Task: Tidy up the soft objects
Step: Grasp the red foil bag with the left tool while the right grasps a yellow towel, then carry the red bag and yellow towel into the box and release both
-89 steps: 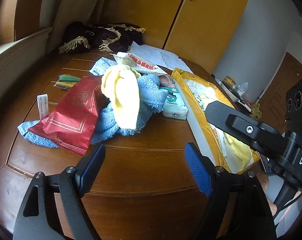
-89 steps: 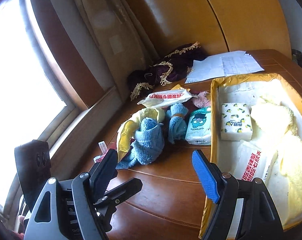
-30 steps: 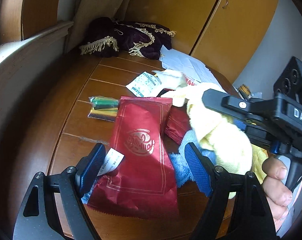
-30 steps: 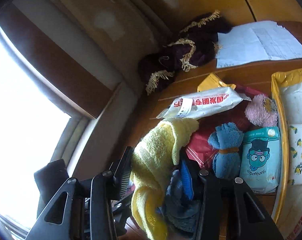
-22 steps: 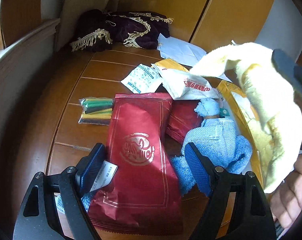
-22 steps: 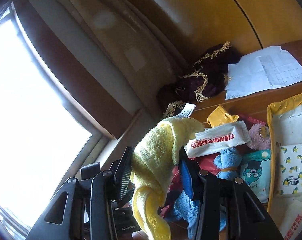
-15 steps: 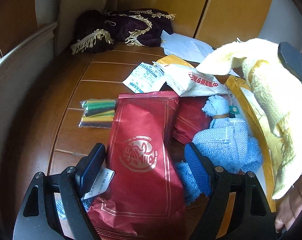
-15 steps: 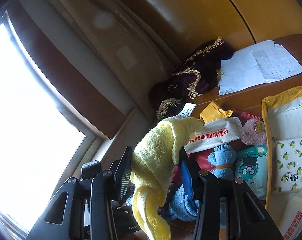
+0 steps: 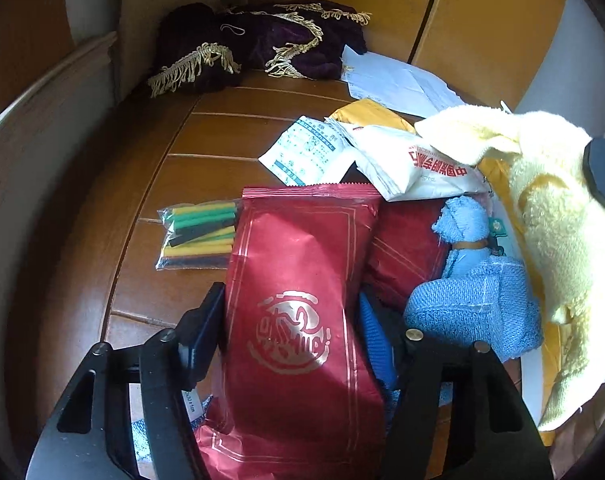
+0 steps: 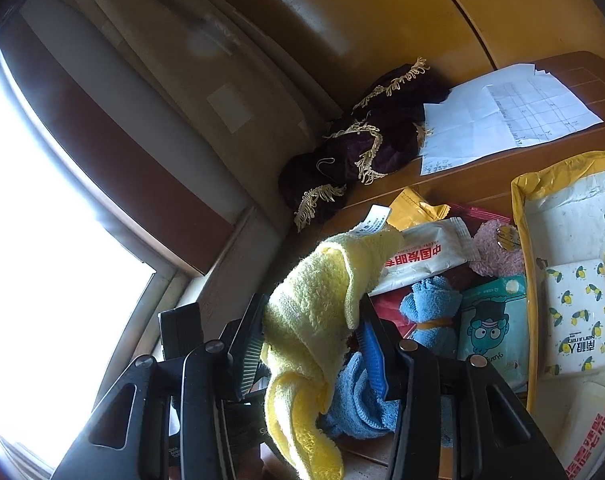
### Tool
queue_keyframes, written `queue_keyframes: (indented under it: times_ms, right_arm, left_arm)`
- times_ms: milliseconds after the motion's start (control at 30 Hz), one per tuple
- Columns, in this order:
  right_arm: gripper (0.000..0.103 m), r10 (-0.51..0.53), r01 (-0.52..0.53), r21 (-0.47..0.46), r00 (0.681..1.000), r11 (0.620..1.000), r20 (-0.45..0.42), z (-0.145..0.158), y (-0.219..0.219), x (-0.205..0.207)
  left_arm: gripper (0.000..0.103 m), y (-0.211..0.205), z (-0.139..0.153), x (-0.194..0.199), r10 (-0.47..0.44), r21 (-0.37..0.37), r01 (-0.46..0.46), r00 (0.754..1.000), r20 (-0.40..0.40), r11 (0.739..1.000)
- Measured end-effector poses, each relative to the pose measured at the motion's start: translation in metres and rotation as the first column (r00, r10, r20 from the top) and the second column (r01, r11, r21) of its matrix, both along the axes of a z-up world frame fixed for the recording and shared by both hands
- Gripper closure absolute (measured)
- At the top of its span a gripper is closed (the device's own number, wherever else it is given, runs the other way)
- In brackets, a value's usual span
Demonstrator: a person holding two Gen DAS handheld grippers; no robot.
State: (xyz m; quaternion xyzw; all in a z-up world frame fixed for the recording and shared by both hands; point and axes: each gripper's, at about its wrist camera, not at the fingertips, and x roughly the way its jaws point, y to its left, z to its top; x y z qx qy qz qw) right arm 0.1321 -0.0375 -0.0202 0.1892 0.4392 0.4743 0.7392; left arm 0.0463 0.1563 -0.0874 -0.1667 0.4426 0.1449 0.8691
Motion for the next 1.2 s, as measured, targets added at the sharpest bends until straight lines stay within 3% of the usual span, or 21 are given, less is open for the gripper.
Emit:
queue_keyframes:
  times_ms: [200, 367, 567, 667, 833, 967, 1067, 1200]
  right_arm:
    - [0.058, 0.012, -0.012, 0.018, 1.000, 1.000, 0.011, 0.003, -0.001, -0.002]
    - [0.058, 0.026, -0.029, 0.063, 0.998, 0.998, 0.052, 0.014, -0.004, -0.008]
    - [0.058, 0.053, -0.059, 0.112, 0.997, 0.992, 0.054, 0.024, -0.015, -0.012]
    - [0.058, 0.053, -0.064, 0.118, 0.994, 0.991, 0.094, 0.035, -0.034, -0.014]
    - [0.058, 0.013, -0.015, 0.007, 0.974, 1.000, 0.225, 0.060, -0.067, -0.025]
    - [0.058, -0.012, 0.044, -0.110, 0.960, 0.993, 0.280, 0.060, -0.092, -0.003]
    - [0.058, -0.018, 0.065, -0.159, 0.960, 0.985, 0.279, 0.048, -0.112, 0.016]
    - [0.058, -0.090, 0.124, -0.184, 0.980, 0.975, 0.180, 0.010, -0.132, 0.050]
  left_arm:
    - [0.045, -0.004, 0.008, -0.035, 0.042, -0.080, -0.033, 0.994, 0.104, 0.996]
    - [0.045, -0.010, 0.027, -0.068, 0.071, -0.142, -0.040, 0.972, 0.222, 0.989]
    - [0.045, -0.012, 0.049, -0.077, 0.090, -0.175, -0.036, 0.947, 0.308, 0.984]
    - [0.045, -0.023, 0.059, -0.072, 0.051, -0.196, 0.016, 0.943, 0.329, 0.980]
    - [0.045, -0.053, 0.079, -0.057, -0.024, -0.201, 0.101, 0.935, 0.354, 0.974]
    - [0.045, -0.080, 0.098, -0.030, -0.094, -0.224, 0.187, 0.924, 0.369, 0.957]
    - [0.045, -0.104, 0.104, -0.002, -0.139, -0.216, 0.229, 0.921, 0.365, 0.949]
    - [0.045, -0.131, 0.096, 0.043, -0.188, -0.230, 0.268, 0.929, 0.318, 0.935]
